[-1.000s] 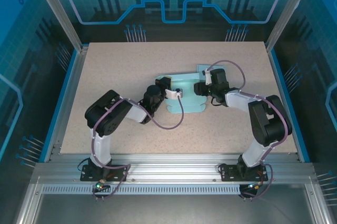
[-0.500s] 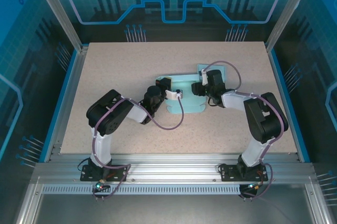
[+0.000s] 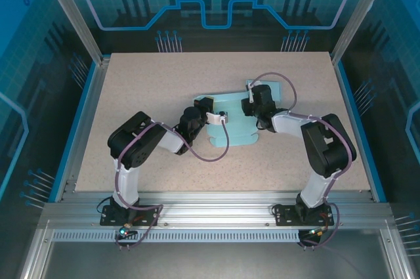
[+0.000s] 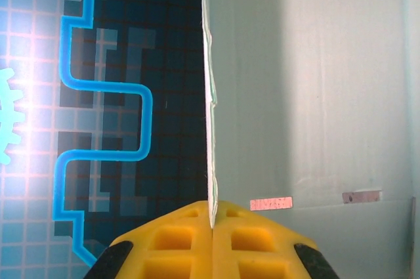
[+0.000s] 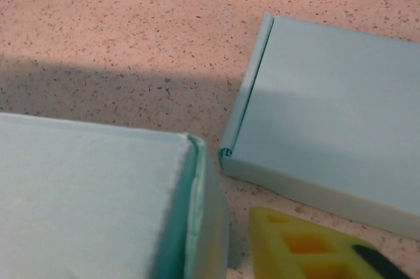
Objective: Fold the paper box
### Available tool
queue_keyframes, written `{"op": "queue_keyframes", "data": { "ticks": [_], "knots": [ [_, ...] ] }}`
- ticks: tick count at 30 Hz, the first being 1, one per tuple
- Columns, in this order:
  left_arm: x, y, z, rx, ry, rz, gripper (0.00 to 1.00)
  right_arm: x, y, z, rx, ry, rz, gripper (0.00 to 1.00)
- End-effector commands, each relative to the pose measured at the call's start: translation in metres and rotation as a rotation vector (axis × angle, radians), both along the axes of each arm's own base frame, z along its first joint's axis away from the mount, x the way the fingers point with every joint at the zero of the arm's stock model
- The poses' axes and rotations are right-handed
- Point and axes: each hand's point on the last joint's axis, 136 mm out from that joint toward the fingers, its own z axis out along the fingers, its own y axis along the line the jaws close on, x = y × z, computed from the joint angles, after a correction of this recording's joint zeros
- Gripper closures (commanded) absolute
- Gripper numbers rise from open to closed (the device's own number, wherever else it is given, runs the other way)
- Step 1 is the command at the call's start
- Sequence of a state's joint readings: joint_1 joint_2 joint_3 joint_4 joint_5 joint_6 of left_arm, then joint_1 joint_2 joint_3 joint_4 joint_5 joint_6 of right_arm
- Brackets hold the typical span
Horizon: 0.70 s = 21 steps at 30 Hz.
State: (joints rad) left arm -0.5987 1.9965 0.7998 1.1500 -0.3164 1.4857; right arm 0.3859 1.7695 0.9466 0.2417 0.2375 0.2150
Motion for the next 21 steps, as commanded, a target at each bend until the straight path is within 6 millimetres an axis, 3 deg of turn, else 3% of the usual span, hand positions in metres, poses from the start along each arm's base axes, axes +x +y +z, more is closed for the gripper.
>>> {"op": "queue_keyframes", "data": {
  "ticks": [1,3,5,7,9,10,14,18,21],
  "knots": [
    [-0.007,-0.013,0.006,-0.067,0.020,-0.057,0.94,0.013,-0.005,0.011,-0.051,-0.051,-0.062,0.76],
    [-0.007,-0.014,0.017,-0.125,0.017,-0.048,0.83,0.011,-0.003,0.012,-0.082,-0.059,-0.060,0.81],
    [-0.010,-0.017,0.033,-0.212,0.023,-0.046,0.65,0.008,-0.001,0.011,-0.107,-0.062,-0.054,0.84],
    [-0.014,-0.018,0.052,-0.324,0.042,-0.045,0.31,0.005,0.001,0.012,-0.120,-0.067,-0.051,0.86],
    [-0.021,-0.017,0.075,-0.433,0.046,-0.051,0.08,0.002,0.001,0.013,-0.128,-0.071,-0.049,0.89],
    [-0.025,-0.013,0.087,-0.497,0.042,-0.051,0.01,0.000,0.001,0.013,-0.131,-0.074,-0.052,0.91],
    [-0.042,0.004,0.133,-0.726,0.021,-0.050,0.01,-0.008,0.000,0.015,-0.122,-0.080,-0.049,1.00],
    [-0.065,0.029,0.174,-1.055,0.081,-0.042,0.01,-0.016,0.002,0.017,-0.104,-0.065,-0.026,1.00],
    [-0.076,0.044,0.183,-1.252,0.211,0.014,0.01,-0.023,-0.003,0.020,-0.101,-0.053,-0.046,1.00]
  ]
}}
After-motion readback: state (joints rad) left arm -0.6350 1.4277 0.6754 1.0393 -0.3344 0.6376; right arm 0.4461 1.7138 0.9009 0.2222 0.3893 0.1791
